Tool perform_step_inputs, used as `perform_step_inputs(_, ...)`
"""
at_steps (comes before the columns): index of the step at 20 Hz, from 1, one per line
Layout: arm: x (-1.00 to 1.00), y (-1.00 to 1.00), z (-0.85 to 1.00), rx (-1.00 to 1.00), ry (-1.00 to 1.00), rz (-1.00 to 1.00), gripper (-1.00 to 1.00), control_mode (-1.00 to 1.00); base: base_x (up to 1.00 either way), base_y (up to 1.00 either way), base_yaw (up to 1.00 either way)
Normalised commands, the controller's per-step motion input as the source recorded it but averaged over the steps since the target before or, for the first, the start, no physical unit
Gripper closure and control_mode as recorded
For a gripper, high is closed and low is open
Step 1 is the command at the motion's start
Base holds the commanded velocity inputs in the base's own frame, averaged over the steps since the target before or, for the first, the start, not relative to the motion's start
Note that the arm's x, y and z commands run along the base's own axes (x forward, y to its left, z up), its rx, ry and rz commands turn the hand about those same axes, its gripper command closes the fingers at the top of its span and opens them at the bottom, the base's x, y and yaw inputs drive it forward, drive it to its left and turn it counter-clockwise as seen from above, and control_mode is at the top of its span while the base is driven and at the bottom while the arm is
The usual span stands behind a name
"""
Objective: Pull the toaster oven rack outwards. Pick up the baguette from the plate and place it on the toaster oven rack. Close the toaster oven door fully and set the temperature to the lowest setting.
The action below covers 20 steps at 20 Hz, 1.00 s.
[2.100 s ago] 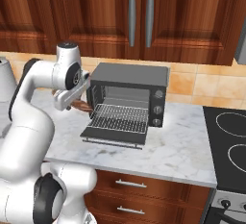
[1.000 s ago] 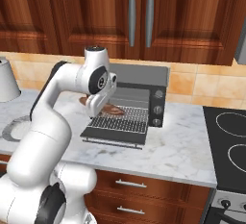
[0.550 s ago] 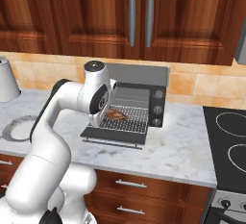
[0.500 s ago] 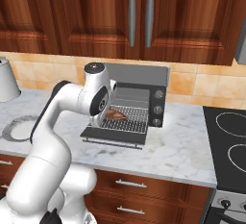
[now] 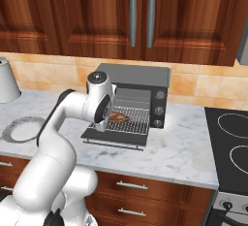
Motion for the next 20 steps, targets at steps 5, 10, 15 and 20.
perform_step_inputs(5, 0.28, 0.00, -0.16, -0.06, 0.00, 0.06, 1.00, -1.00, 0.00, 0.00, 0.00)
perform_step_inputs(10, 0.24, 0.00, -0.15, -0.05, 0.00, 0.01, 1.00, -1.00, 0.00, 0.00, 0.00)
perform_step_inputs(15, 0.23, 0.00, -0.16, -0.05, 0.00, 0.00, 1.00, -1.00, 0.00, 0.00, 0.00)
perform_step_inputs(20, 0.25, 0.00, -0.19, -0.04, 0.00, 0.00, 1.00, -1.00, 0.00, 0.00, 0.00)
